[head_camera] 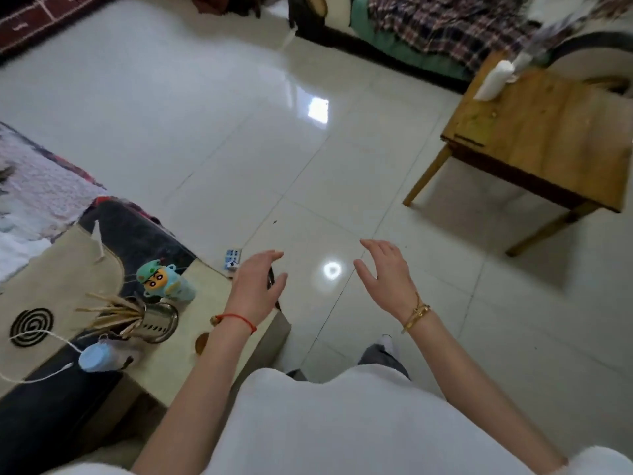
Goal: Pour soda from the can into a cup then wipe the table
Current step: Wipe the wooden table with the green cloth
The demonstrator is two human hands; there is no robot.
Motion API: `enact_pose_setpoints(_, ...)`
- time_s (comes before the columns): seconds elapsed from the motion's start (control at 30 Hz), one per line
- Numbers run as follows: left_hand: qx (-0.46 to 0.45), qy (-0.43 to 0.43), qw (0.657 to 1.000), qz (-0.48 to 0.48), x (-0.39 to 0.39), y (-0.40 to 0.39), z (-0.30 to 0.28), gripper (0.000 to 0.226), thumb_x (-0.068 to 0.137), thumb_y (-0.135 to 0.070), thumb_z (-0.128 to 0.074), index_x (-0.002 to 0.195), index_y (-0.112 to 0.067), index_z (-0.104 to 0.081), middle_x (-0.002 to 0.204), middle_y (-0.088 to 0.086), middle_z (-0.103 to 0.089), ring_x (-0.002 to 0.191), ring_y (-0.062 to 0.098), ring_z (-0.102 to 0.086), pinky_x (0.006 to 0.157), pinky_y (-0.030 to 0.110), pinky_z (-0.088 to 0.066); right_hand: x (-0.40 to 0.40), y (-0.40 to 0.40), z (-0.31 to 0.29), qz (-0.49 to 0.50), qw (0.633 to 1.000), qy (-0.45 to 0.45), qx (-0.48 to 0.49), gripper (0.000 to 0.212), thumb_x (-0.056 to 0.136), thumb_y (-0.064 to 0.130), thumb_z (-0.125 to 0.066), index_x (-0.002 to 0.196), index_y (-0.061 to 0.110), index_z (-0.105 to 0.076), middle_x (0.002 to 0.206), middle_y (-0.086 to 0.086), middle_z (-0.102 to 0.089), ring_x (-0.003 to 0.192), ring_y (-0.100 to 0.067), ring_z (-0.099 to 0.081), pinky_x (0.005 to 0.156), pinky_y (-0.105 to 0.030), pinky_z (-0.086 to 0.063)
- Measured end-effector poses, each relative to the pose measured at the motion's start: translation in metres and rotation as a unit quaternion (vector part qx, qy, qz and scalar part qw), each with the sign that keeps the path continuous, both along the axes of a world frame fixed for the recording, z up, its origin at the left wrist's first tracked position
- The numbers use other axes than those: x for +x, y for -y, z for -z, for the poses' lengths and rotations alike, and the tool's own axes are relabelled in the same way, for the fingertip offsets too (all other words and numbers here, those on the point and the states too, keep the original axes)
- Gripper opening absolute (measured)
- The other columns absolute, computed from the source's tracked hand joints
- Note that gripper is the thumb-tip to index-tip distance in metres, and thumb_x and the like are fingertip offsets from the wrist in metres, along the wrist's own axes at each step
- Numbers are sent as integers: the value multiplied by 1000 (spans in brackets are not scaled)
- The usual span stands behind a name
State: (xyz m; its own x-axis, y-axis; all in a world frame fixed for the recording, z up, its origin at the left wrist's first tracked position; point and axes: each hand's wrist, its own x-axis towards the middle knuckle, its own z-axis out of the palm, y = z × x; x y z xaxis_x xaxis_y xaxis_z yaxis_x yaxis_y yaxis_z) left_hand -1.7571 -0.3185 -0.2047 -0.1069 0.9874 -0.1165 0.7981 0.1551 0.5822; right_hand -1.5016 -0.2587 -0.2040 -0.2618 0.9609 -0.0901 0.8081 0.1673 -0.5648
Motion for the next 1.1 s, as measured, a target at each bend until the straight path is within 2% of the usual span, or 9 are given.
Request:
enact_pose_setpoints(0.17,18,4,994,106,91,-58,-2,43,94,-27,-61,135,-15,-55,137,4,-57,129,22,-50,111,43,-39,96,-2,1,89,996,6,0,49,99,40,-45,143,17,-43,144,0,-46,138,-20,-34,117,-42,-28)
enact_pose_setpoints(0.33,32,10,981,194,211,-110,-9,45,92,-31,-60,133,-13,-57,135,5,-59,128,24,-52,109,39,-39,214,-10,-7,170,985,18,7,49,100,40,-44,143,18,-42,145,2,-45,138,-16,-33,115,-36,-24)
enact_pose_setpoints(0.53,79,-5,954,289,364,-174,-26,46,93,-26,-63,137,-13,-54,136,5,-58,128,24,-52,108,37,-38,367,-21,-38,276,959,48,44,49,99,37,-46,143,16,-43,144,-2,-48,136,-20,-37,115,-39,-29)
enact_pose_setpoints(0.63,97,-6,939,331,432,-199,-35,48,93,-28,-63,138,-13,-52,136,7,-58,128,26,-52,108,41,-42,429,-22,-49,322,943,63,56,50,100,36,-44,145,15,-40,147,-1,-44,139,-18,-32,116,-37,-26)
enact_pose_setpoints(0.73,102,-12,921,376,492,-217,-40,50,94,-31,-60,141,-16,-49,140,5,-55,131,25,-48,110,46,-41,474,-20,-51,370,925,66,48,52,100,36,-43,147,15,-38,149,-1,-41,141,-19,-28,117,-38,-24)
enact_pose_setpoints(0.83,95,-19,905,414,541,-237,-40,53,95,-33,-59,143,-18,-45,143,4,-52,135,25,-45,112,49,-38,508,-19,-43,417,906,57,39,52,99,38,-44,144,13,-41,146,-3,-45,139,-21,-33,116,-39,-28)
enact_pose_setpoints(1.0,85,-37,890,446,610,-275,-29,53,95,-36,-56,145,-21,-42,145,3,-49,137,25,-42,112,51,-37,555,-25,-26,472,880,53,28,72,87,55,-27,138,10,-49,139,-6,-52,132,-25,-41,112,-40,-34)
enact_pose_setpoints(1.1,86,-44,880,465,657,-307,-21,54,95,-37,-55,145,-22,-41,147,2,-48,138,24,-40,114,51,-35,595,-45,-20,493,868,49,25,64,91,50,-36,137,8,-50,138,-8,-54,131,-26,-42,110,-39,-35)
